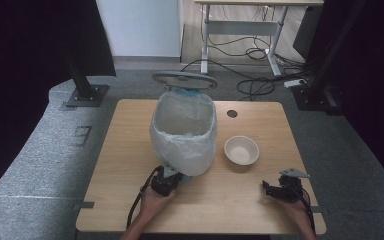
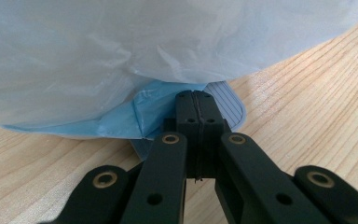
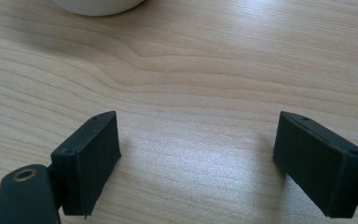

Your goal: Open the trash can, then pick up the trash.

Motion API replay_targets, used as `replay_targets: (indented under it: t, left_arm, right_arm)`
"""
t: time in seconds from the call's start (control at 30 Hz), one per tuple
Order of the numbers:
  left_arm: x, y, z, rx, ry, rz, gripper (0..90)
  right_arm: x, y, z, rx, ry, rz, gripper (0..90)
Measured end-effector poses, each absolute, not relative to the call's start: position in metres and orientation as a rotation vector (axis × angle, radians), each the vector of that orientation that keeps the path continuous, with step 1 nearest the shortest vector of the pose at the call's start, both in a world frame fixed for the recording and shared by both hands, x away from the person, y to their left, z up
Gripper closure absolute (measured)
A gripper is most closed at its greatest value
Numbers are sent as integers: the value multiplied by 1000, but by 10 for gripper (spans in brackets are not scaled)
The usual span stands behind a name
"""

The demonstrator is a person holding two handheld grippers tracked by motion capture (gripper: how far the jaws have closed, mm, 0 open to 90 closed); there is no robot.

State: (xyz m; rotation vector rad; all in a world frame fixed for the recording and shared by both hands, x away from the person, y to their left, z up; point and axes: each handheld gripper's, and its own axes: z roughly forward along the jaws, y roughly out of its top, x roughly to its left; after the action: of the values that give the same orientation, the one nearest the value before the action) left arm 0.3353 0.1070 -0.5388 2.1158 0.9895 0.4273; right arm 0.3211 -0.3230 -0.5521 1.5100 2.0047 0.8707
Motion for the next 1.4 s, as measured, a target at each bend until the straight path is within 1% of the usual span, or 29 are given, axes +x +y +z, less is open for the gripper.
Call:
replay_targets:
  t: [0.1, 0.23, 0.27, 0.5, 0.53, 0.63, 0.73, 0.87, 1.1, 1.4]
  left_arm:
    - [335, 107, -539, 2114, 989, 427, 900]
    - [335, 107, -539, 2115, 989, 432, 900]
    - [335, 107, -539, 2115, 990, 432, 900]
    - [335, 107, -539, 2116, 988, 431, 900]
    - [335, 107, -539, 2116, 987, 433, 900]
    - [335, 107, -539, 2118, 985, 436, 900]
    - [335, 107, -539, 2118, 984, 437, 900]
    - [335, 107, -539, 2118, 983, 438, 900]
    - [335, 107, -539, 2119, 983, 438, 900]
    - [335, 107, -539, 2119, 979, 437, 900]
  right_arm:
    - [321, -323, -552, 1511, 2003, 870, 138]
    - [321, -323, -552, 1517, 1993, 871, 162]
    - [321, -324, -551, 1524, 1984, 872, 192]
    - [322, -326, -544, 1553, 1971, 912, 202]
    - [323, -326, -536, 1560, 1947, 954, 207]
    - [324, -325, -531, 1557, 1933, 975, 211]
    - [325, -323, -521, 1550, 1920, 1023, 234]
    - [327, -322, -515, 1536, 1922, 1050, 255]
    - [331, -319, -506, 1531, 1913, 1082, 265]
    - [346, -308, -493, 1506, 1928, 1079, 292]
